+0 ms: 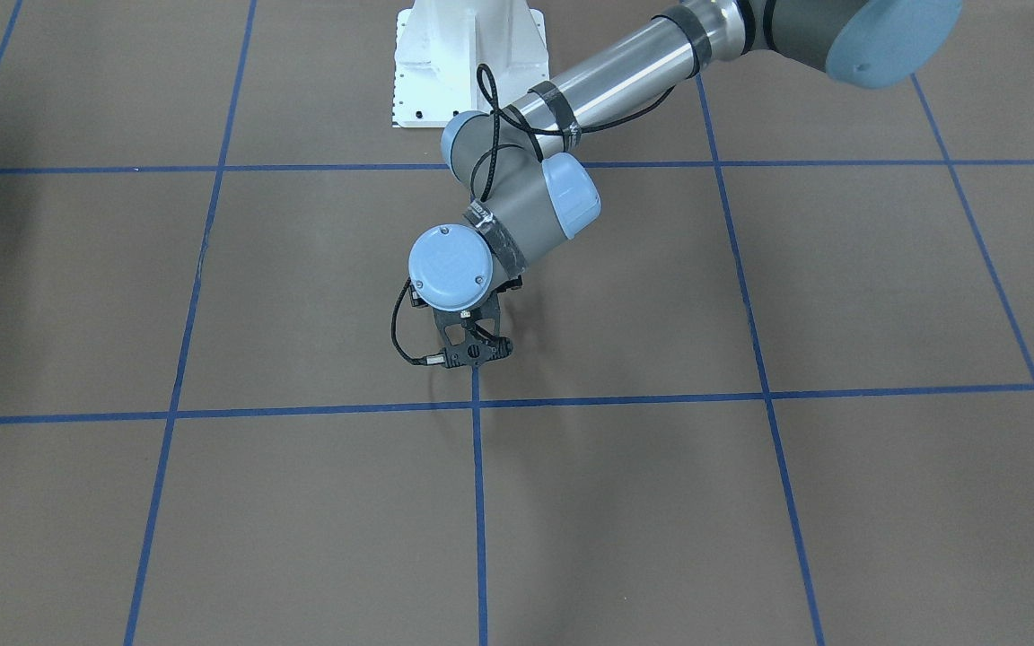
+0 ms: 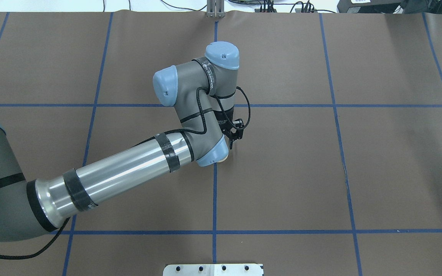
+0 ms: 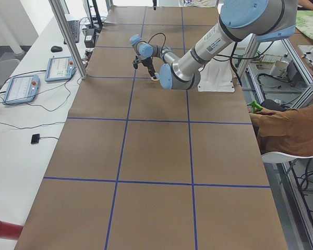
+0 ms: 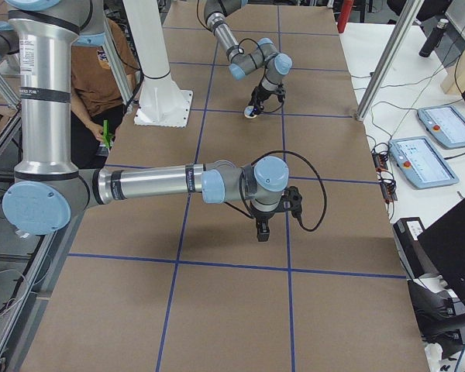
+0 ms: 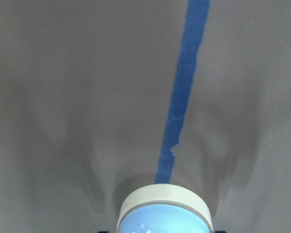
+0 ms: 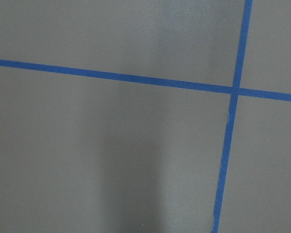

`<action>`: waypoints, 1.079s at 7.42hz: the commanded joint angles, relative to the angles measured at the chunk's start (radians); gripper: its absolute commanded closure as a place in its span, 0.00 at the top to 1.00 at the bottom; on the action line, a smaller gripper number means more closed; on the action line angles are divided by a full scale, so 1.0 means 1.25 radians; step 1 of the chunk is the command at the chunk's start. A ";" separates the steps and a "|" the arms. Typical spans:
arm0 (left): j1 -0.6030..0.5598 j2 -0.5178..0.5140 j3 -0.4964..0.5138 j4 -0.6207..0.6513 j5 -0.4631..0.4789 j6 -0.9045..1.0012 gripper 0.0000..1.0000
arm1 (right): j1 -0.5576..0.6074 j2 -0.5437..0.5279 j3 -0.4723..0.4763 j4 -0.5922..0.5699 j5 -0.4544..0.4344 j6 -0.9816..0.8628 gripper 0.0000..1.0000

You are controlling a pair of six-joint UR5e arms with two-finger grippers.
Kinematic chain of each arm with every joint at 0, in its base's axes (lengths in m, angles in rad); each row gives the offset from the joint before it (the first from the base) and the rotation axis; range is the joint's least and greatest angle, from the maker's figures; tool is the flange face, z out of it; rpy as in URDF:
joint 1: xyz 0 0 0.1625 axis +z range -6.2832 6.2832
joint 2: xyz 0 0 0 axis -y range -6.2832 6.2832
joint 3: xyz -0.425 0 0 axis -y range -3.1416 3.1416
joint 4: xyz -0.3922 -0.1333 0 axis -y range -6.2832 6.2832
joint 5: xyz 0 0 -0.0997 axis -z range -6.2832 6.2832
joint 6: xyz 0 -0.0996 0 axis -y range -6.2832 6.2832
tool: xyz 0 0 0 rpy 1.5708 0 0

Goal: Place and press bell with both arms
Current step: 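Lower the bell onto the table and open the left gripper, then draw the left arm back while the right arm reaches toward the bell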

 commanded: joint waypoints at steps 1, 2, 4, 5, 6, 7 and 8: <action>-0.052 0.006 -0.078 0.030 -0.004 0.001 0.85 | -0.013 0.011 -0.007 0.060 -0.004 0.005 1.00; -0.080 0.048 -0.164 0.067 -0.004 0.002 0.85 | -0.033 0.021 -0.006 0.108 -0.004 0.005 1.00; -0.144 0.227 -0.383 0.074 -0.008 0.062 0.85 | -0.093 0.032 0.005 0.214 -0.007 0.165 1.00; -0.170 0.313 -0.463 0.075 -0.007 0.123 0.85 | -0.138 0.043 0.013 0.285 -0.028 0.301 1.00; -0.187 0.377 -0.521 0.075 -0.008 0.170 0.85 | -0.202 0.046 0.054 0.307 -0.065 0.447 1.00; -0.204 0.438 -0.571 0.074 -0.008 0.220 0.85 | -0.288 0.070 0.103 0.307 -0.143 0.592 1.00; -0.219 0.504 -0.623 0.075 -0.007 0.280 0.85 | -0.378 0.109 0.123 0.307 -0.196 0.722 1.00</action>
